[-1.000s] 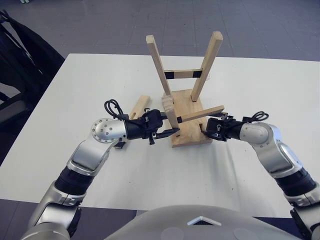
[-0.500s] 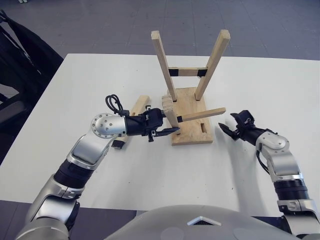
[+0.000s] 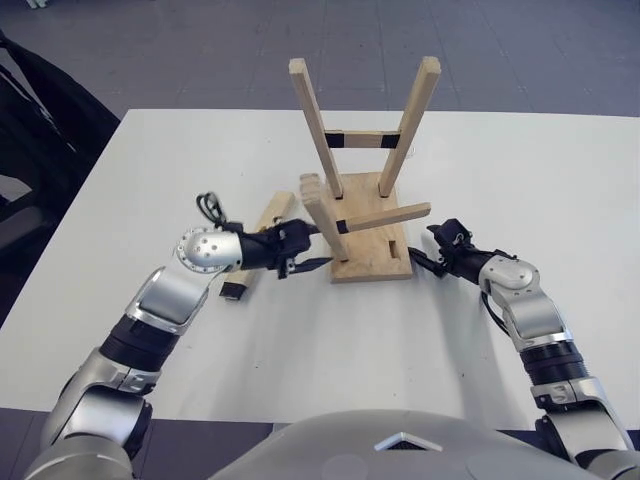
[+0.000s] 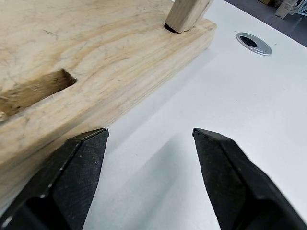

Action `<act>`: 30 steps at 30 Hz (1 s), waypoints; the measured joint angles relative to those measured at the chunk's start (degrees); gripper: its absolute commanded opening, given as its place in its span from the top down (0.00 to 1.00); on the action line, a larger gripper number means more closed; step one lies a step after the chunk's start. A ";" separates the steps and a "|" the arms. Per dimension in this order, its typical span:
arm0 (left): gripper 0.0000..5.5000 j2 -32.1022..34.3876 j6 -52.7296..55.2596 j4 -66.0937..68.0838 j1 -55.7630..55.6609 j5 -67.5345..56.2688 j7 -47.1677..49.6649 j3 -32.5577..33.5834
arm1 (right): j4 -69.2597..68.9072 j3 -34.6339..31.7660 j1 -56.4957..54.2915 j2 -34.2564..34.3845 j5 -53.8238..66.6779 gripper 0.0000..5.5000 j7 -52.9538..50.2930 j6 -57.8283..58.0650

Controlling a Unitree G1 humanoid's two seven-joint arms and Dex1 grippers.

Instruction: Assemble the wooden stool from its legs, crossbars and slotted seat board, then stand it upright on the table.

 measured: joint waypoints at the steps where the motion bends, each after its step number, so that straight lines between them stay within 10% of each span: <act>1: 0.39 -0.76 -0.10 -0.03 -0.17 0.00 0.00 0.37 | -0.25 0.47 -0.26 0.21 0.19 0.41 0.12 0.29; 8: 0.27 -1.63 0.46 -3.70 0.97 -4.02 -1.48 6.87 | -1.68 1.82 -0.14 0.22 0.21 0.41 0.53 2.14; 18: 0.27 13.79 17.50 -10.29 7.71 -24.25 -13.17 29.41 | -3.07 2.43 0.03 0.21 -0.29 0.41 0.20 4.24; 24: 0.45 4.02 33.43 -4.54 -24.03 -40.91 12.97 39.41 | -3.64 3.58 -1.12 0.67 -0.80 0.41 -0.16 5.20; 30: 0.45 -9.61 53.67 -18.00 -26.56 -56.85 49.96 42.44 | -6.35 6.39 -0.69 2.89 0.33 0.41 1.09 8.08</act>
